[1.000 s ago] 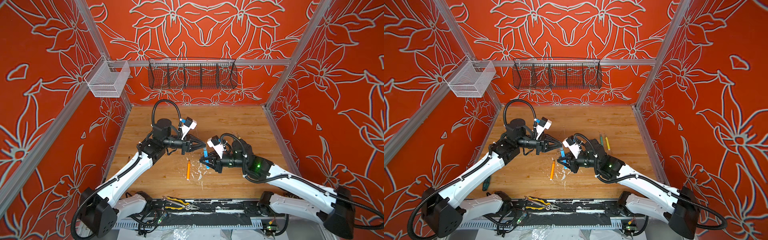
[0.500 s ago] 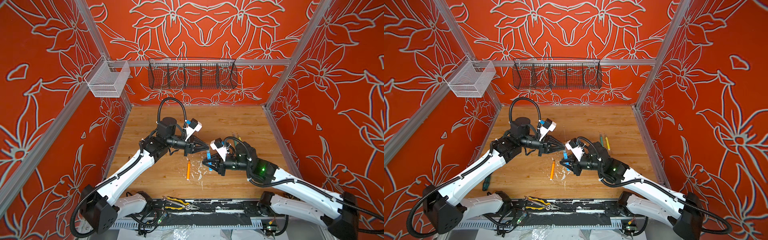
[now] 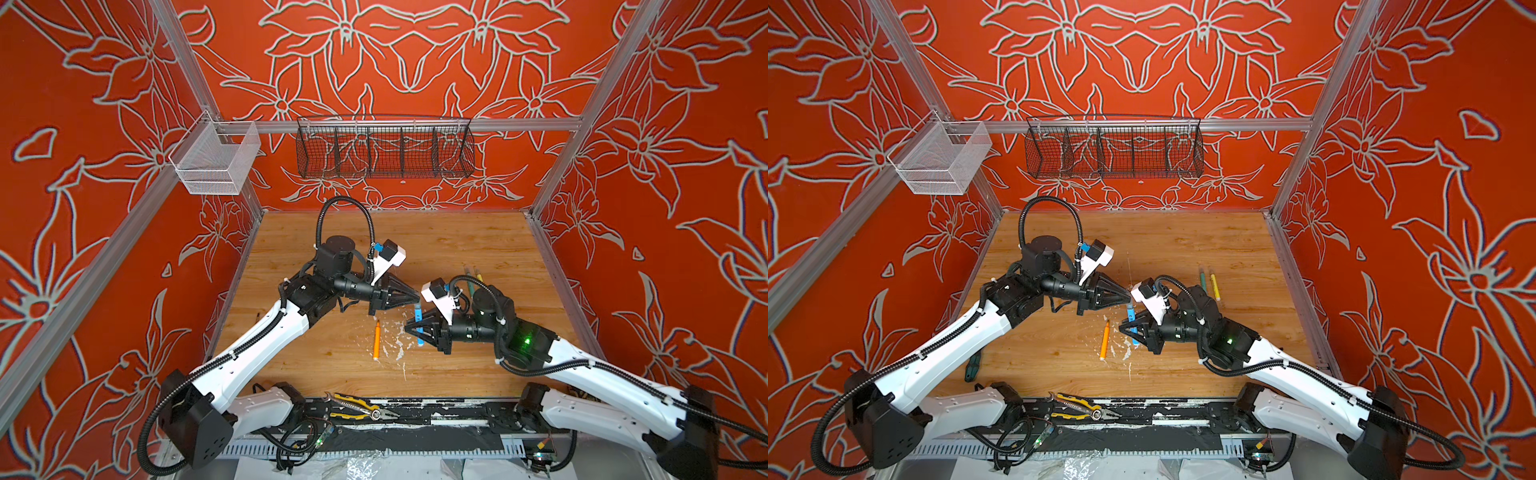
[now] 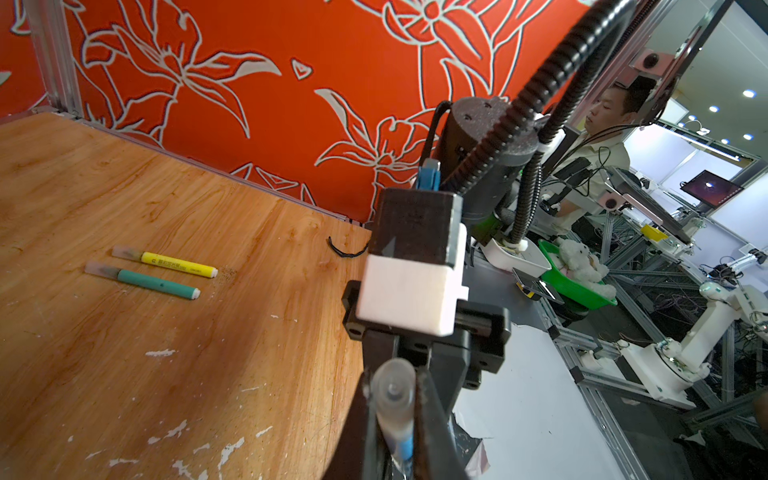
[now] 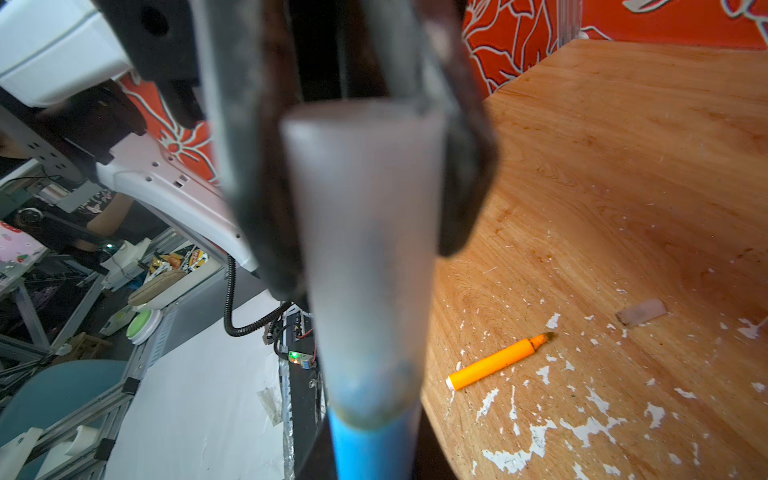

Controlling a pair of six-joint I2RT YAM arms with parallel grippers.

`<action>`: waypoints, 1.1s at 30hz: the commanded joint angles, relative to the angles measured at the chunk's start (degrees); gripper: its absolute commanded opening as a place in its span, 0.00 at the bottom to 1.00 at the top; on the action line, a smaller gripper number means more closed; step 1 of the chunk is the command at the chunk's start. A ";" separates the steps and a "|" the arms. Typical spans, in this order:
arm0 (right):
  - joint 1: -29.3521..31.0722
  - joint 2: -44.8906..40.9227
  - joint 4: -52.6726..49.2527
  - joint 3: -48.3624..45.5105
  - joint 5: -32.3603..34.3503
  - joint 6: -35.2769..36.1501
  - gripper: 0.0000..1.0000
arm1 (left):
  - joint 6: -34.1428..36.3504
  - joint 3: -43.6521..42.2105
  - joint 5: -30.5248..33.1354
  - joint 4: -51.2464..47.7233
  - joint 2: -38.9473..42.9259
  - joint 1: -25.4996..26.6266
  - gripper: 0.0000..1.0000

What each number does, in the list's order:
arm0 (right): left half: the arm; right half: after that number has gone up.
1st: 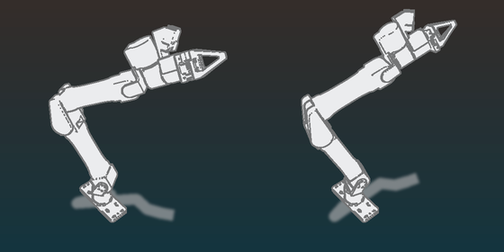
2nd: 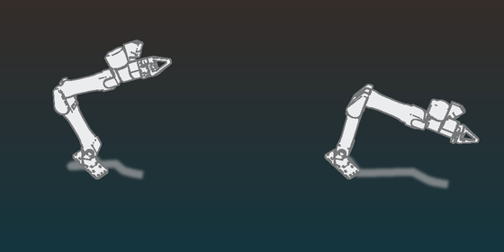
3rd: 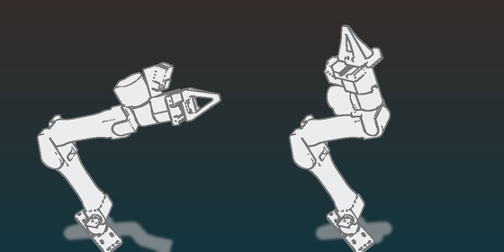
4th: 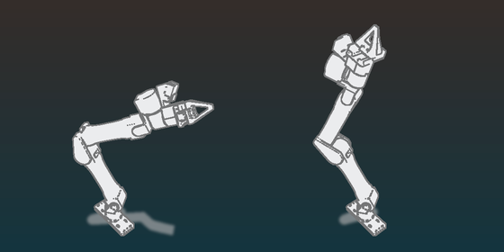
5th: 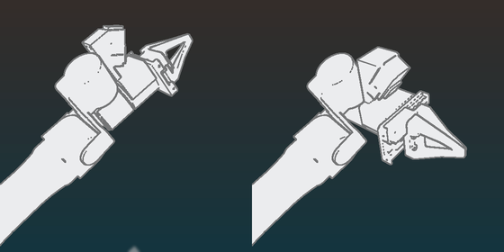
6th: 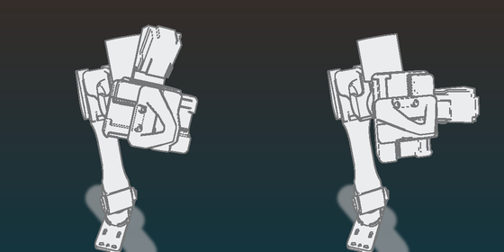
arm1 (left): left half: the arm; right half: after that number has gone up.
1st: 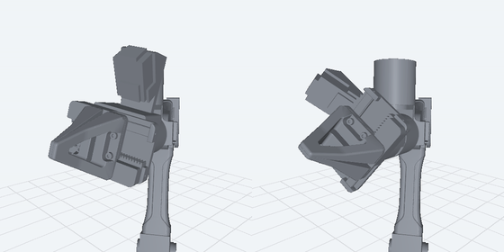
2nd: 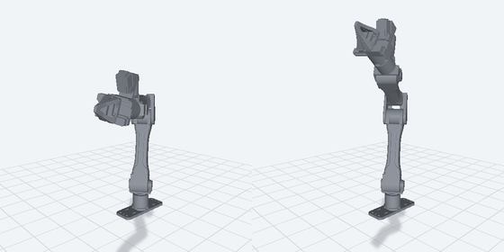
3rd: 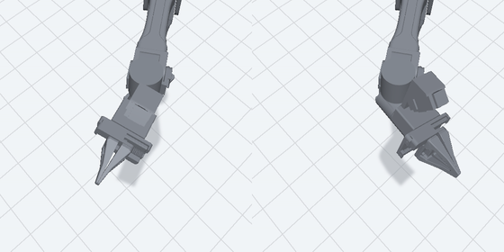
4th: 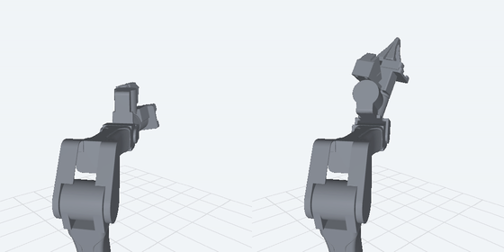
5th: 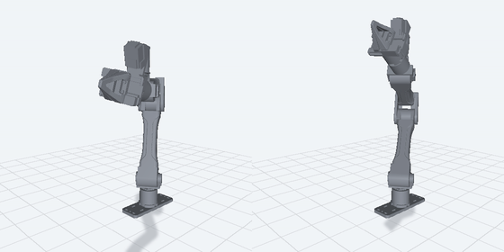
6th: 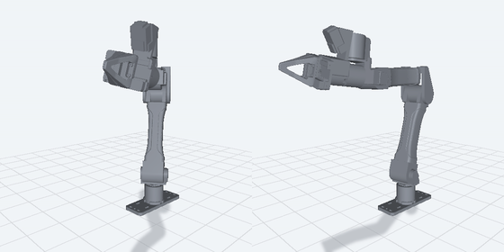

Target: Insert the pens into the pen caps

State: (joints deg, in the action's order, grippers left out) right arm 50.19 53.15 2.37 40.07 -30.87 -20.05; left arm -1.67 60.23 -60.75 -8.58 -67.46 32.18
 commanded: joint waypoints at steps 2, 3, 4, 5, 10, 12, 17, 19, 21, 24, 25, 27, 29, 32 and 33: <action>-3.96 -2.12 19.38 3.84 3.55 -8.22 0.00 | 5.34 -2.46 -10.93 -14.62 1.27 5.82 0.00; -4.17 -2.08 19.14 4.19 3.04 -8.33 0.00 | 5.29 -2.69 -10.75 -14.41 1.59 6.00 0.00; -4.26 -2.22 18.56 4.46 2.99 -8.33 0.00 | 5.12 -2.83 -10.63 -14.25 1.79 6.12 0.00; -4.45 -2.30 17.87 4.82 2.93 -8.26 0.00 | 5.19 -2.92 -10.54 -14.38 1.89 6.27 0.00; -5.00 -4.23 13.12 6.47 4.15 -5.78 0.00 | 6.19 -1.86 -10.31 -18.45 1.79 6.75 0.00; -5.28 -4.49 12.12 7.09 4.25 -4.96 0.00 | 8.07 -1.08 -10.16 -22.13 1.84 6.75 0.00; -5.39 -3.54 13.52 7.43 3.89 -4.99 0.00 | 8.31 -1.34 -10.53 -23.67 1.89 7.05 0.00; -5.43 -3.10 13.54 7.81 3.76 -4.83 0.00 | 8.44 -1.47 -10.29 -24.13 1.60 7.68 0.00; -5.48 -3.22 12.55 8.46 4.15 -4.09 0.00 | 9.09 -1.38 -9.80 -26.05 1.76 7.81 0.00; -5.61 -3.76 11.11 8.71 4.52 -3.25 0.00 | 9.71 -1.77 -8.69 -27.34 3.16 7.81 0.00; -5.64 -3.79 10.99 8.73 4.54 -3.15 0.00 | 9.51 -1.86 -8.73 -27.00 3.43 7.81 0.00; -5.75 -3.56 10.90 8.79 4.40 -3.19 0.00 | 9.28 -1.87 -9.14 -26.72 3.26 7.80 0.00; -5.73 -3.66 10.57 8.71 4.77 -3.24 0.00 | 10.20 -1.64 -9.02 -28.31 2.97 7.81 0.00; -5.89 -4.49 10.97 7.93 5.65 -3.24 0.00 | 9.37 -2.34 -9.90 -26.86 3.21 7.81 0.00; -5.90 -4.54 10.84 8.06 5.68 -3.17 0.00 | 9.15 -2.40 -10.08 -26.62 3.20 7.88 0.00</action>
State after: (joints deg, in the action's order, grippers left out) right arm 49.39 51.13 -3.44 41.39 -37.74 -18.11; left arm 4.10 62.04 -57.74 -17.41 -64.86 35.24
